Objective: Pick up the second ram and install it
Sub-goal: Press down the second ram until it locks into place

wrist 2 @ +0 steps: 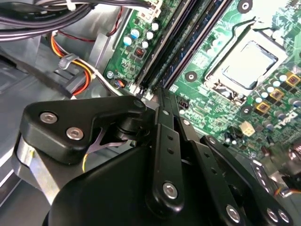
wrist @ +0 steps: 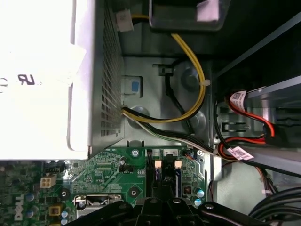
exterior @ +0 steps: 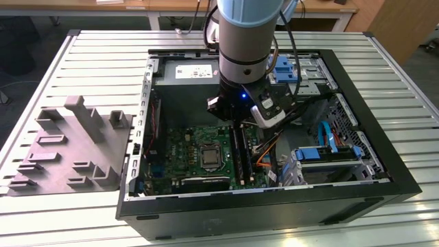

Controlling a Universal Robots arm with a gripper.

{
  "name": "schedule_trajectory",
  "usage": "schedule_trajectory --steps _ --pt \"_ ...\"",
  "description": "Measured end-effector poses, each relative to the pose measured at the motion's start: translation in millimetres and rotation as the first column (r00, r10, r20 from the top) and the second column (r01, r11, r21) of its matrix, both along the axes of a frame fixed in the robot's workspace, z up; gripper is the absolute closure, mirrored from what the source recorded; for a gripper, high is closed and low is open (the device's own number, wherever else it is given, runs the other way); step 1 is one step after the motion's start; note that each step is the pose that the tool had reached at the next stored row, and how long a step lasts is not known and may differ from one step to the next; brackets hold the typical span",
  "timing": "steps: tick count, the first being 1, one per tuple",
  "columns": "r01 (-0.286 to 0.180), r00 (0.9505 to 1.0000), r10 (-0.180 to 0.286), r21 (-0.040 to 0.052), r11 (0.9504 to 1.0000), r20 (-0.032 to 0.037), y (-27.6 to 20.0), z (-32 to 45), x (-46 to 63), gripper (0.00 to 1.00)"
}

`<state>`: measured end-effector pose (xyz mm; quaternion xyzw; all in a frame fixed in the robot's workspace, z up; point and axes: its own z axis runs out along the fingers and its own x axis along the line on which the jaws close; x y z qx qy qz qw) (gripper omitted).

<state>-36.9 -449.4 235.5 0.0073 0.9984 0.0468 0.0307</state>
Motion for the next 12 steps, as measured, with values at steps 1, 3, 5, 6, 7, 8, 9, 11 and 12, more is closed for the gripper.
schedule_trajectory --steps 1,3,5,6,7,8,9,11,12 --pt "0.0 1.0 0.0 0.0 1.0 0.0 0.0 1.5 0.0 0.89" --pt "0.0 1.0 0.0 -0.0001 1.0 0.0 0.0 3.2 0.0 0.89" --pt "0.0 1.0 0.0 -0.0001 1.0 0.0 0.0 3.2 0.1 0.89" --pt "0.0 1.0 0.0 -0.0001 1.0 0.0001 0.0 3.2 0.1 0.89" --pt "0.0 1.0 0.0 -0.0002 1.0 0.0001 0.0 3.2 0.1 0.89" --pt "0.0 1.0 0.0 -0.0004 1.0 0.0 0.0 3.3 0.1 0.89" --pt "0.0 1.0 0.0 -0.0006 1.0 -0.0001 -0.4 3.4 0.1 0.89" --pt "0.0 1.0 0.0 -0.0005 1.0 -0.0001 -2.4 3.3 0.1 0.89" --pt "0.0 1.0 0.0 -0.0006 1.0 0.0 -4.3 3.3 0.1 0.89"
